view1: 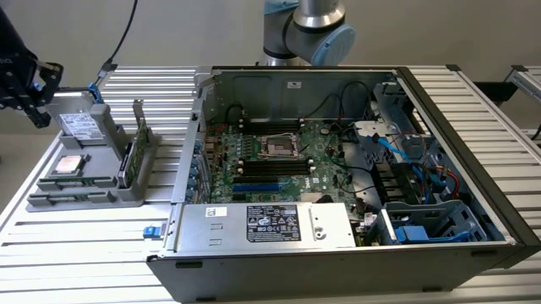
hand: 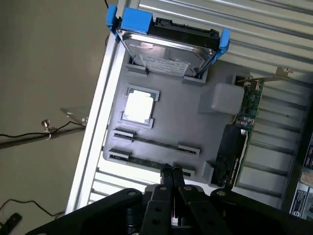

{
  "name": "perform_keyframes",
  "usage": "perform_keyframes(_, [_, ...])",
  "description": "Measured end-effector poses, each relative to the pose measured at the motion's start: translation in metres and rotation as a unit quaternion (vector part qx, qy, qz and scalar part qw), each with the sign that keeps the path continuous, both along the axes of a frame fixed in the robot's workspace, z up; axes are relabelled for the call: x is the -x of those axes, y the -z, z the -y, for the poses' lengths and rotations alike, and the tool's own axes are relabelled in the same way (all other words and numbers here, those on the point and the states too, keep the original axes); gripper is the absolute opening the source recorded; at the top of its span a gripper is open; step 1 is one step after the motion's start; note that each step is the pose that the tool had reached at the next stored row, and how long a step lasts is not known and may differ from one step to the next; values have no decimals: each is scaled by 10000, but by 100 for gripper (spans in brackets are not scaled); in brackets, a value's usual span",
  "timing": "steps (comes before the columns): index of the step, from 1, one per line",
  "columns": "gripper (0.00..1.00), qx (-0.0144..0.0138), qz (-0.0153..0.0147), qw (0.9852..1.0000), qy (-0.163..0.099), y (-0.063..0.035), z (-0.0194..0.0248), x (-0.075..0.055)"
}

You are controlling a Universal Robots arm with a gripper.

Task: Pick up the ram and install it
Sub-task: 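Pick up the ram and move it above insertion slot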

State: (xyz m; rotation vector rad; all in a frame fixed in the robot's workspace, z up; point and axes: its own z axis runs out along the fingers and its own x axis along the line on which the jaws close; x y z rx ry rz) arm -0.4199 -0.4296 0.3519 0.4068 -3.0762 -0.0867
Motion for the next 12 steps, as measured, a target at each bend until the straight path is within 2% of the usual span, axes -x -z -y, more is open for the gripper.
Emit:
perform_keyframes(3, [10, 0, 0, 9996, -272, 1, 0, 0])
perform_keyframes(6, [10, 0, 0, 9985, -542, 1, 0, 0])
perform_keyframes(9, [10, 0, 0, 9967, -814, 2, 0, 0])
perform_keyframes(12, [10, 0, 0, 9941, -1088, 3, 0, 0])
